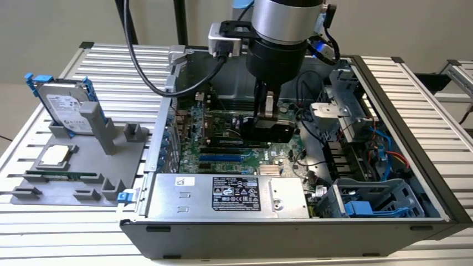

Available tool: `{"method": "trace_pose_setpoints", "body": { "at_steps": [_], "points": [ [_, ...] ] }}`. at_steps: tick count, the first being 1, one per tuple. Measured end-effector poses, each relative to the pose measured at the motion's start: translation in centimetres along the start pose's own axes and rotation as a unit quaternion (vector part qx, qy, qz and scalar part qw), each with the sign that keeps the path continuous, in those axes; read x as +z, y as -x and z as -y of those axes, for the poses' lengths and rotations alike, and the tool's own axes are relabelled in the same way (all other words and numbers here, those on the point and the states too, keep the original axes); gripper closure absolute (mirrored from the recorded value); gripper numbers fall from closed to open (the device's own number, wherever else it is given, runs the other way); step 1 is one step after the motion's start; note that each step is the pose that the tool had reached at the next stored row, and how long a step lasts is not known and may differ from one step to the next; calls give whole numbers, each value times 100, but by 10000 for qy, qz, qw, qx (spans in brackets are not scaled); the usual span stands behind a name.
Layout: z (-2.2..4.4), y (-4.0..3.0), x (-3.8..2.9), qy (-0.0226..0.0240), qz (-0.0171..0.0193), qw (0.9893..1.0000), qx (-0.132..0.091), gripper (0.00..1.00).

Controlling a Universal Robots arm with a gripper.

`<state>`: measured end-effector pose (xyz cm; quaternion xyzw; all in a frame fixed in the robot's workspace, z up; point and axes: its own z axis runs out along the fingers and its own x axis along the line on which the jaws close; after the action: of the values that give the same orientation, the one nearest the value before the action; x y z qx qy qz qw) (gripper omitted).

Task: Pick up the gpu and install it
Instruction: 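Insert the gpu into the slot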

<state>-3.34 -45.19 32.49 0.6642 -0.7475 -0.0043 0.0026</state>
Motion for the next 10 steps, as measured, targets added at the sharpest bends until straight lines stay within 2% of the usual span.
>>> {"method": "trace_pose_setpoints", "body": {
  "at_steps": [3, 10],
  "points": [
    [-36, 1, 51, 0, 0, 10000, 25, 100],
    [-183, -16, 180, 0, 0, 10000, 25, 100]
  ]
}}
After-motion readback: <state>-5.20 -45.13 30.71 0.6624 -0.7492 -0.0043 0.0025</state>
